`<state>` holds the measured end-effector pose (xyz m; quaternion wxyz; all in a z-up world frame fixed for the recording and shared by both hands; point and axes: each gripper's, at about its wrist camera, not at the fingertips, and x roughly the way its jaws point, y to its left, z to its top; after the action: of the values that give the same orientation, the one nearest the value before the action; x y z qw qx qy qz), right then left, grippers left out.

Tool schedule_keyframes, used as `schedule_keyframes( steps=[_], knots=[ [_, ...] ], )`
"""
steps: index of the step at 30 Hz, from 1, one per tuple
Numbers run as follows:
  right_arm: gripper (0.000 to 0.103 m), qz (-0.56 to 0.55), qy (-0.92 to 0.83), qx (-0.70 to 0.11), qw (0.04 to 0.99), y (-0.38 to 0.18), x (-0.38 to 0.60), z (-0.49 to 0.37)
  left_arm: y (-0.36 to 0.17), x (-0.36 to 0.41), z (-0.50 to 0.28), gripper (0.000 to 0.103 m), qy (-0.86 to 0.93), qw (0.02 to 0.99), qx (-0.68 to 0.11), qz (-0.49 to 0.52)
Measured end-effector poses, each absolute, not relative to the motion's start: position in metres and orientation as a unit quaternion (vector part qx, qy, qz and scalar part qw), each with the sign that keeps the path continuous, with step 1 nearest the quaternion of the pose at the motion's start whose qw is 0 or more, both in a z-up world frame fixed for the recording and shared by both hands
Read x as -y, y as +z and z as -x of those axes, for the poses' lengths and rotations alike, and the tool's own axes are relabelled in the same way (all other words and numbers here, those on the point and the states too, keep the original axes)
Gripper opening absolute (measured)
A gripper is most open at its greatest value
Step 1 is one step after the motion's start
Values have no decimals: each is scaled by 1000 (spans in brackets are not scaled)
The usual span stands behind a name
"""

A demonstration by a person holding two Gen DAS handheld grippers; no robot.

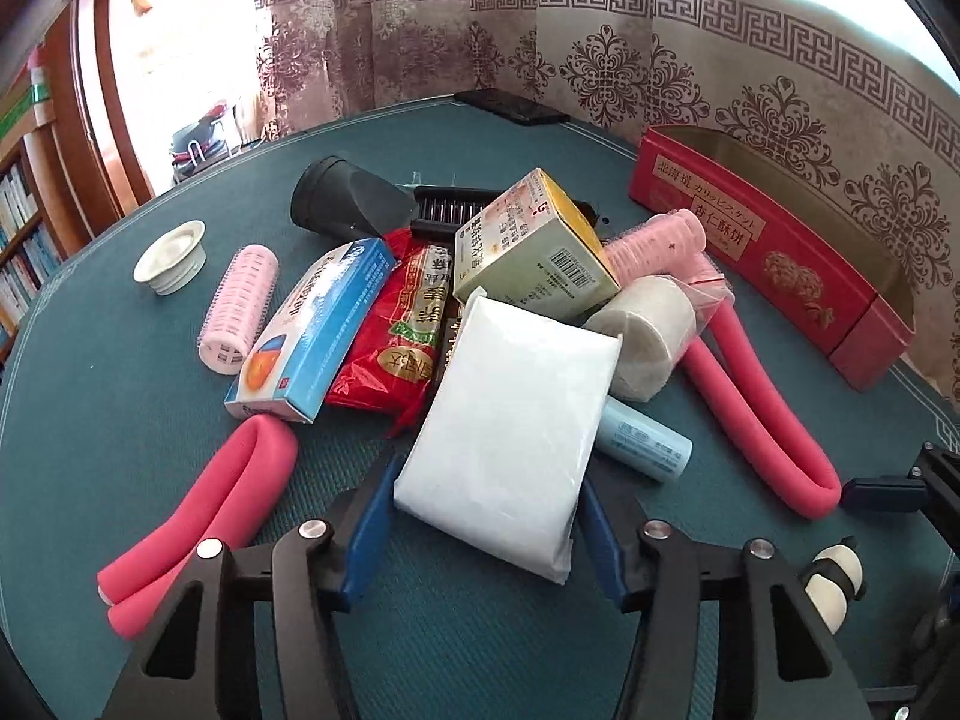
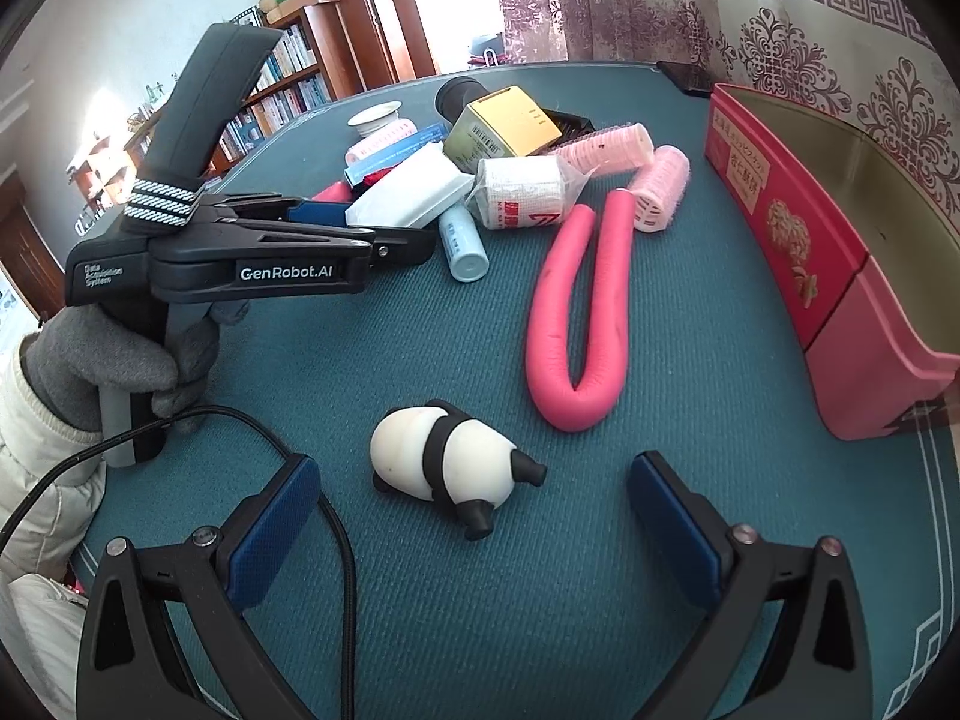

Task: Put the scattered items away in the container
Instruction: 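Grasp the white tissue pack with the left gripper while the right gripper grasps the panda toy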

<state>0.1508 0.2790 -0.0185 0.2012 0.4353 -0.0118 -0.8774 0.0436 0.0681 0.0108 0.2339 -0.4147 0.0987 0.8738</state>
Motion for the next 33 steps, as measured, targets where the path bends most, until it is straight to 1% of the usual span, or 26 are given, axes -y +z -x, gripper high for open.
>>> schedule_keyframes(
  steps=[5,7,13,15,19,22,23,24,25,33],
  knots=[
    [101,-434,-880,10,191,-17,-281,-154,16,-55,-52,56,876,233,-38,420],
    [101,-433,-881,15,190,-16,-282,-155,19,-49,-59,56,878,230,-27,418],
    [94,-436,-881,60,173,-8,-293,-153,24,-38,-68,56,881,225,-7,415],
    [91,-438,-882,53,165,-4,-291,-153,22,-37,-68,56,881,223,-6,418],
    [85,-436,-887,0,151,0,-273,-157,21,-37,-70,56,881,224,-8,417],
    [72,-446,-883,-40,139,-6,-264,-160,24,-38,-74,56,884,224,-11,411],
    [69,-443,-885,-45,137,-4,-257,-156,25,-38,-74,56,884,224,-11,410],
    [63,-442,-885,-45,138,-2,-252,-154,25,-38,-75,56,884,225,-11,409],
    [61,-441,-886,-44,137,-1,-254,-155,25,-38,-75,56,885,224,-10,409],
    [61,-428,-890,-11,154,14,-276,-165,32,-41,-80,56,887,225,-8,404]
  ],
)
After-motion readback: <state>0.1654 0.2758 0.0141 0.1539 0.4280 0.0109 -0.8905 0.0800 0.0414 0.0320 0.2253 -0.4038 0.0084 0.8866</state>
